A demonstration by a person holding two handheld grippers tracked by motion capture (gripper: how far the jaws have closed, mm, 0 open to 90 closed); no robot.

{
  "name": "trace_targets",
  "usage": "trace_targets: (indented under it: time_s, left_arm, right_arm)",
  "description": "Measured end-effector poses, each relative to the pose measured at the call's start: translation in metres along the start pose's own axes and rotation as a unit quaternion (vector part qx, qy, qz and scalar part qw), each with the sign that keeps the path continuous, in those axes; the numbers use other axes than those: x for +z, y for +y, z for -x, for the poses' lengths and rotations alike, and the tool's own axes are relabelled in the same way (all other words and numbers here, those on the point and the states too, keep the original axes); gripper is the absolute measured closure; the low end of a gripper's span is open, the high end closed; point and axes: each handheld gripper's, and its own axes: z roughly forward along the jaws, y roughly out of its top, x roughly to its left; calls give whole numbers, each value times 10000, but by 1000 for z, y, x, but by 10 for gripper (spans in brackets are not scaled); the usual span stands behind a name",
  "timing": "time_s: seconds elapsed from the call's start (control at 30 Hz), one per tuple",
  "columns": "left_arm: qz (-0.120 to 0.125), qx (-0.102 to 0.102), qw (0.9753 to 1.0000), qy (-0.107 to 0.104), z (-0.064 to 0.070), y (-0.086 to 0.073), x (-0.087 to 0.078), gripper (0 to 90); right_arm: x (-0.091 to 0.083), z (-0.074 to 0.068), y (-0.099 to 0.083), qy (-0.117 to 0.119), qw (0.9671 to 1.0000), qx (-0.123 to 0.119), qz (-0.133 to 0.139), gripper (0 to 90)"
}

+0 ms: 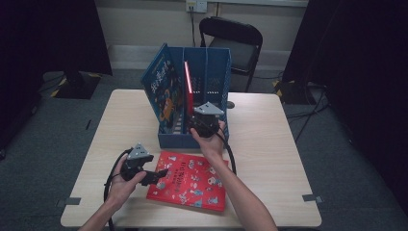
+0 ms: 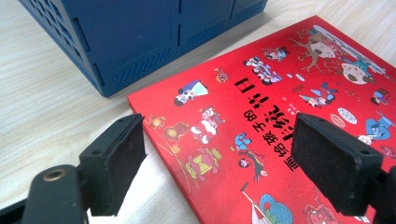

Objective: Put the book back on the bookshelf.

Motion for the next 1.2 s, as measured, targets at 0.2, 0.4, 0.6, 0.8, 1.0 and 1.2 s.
trace_targets:
  time_s: [0.2, 0.4, 0.6, 0.8, 1.0, 1.2]
  left_arm:
    - [-19, -28, 10000, 10, 0, 0, 1, 176]
    - [-58, -48, 10000, 48, -1, 0, 1, 176]
    - [-75, -40, 10000, 44, -1, 0, 0, 176]
    - [-63, -84, 9999, 95, -1, 0, 0, 177]
    - [-76, -75, 9999, 85, -2, 0, 0, 176]
    - [-73, -86, 9999, 101, -2, -1, 0, 176]
  right_arm:
    - [7, -3, 5, 24, 10000, -66, -33, 719]
    - [17, -3, 10, -15, 10000, -38, -86, 717]
    - [24, -3, 14, 15, 9999, -34, -104, 710]
    - [29, -2, 15, 66, 9999, -31, -124, 701]
    - [34, 4, 16, 117, 9998, -35, -145, 702]
    - [39, 8, 18, 163, 9997, 0, -160, 702]
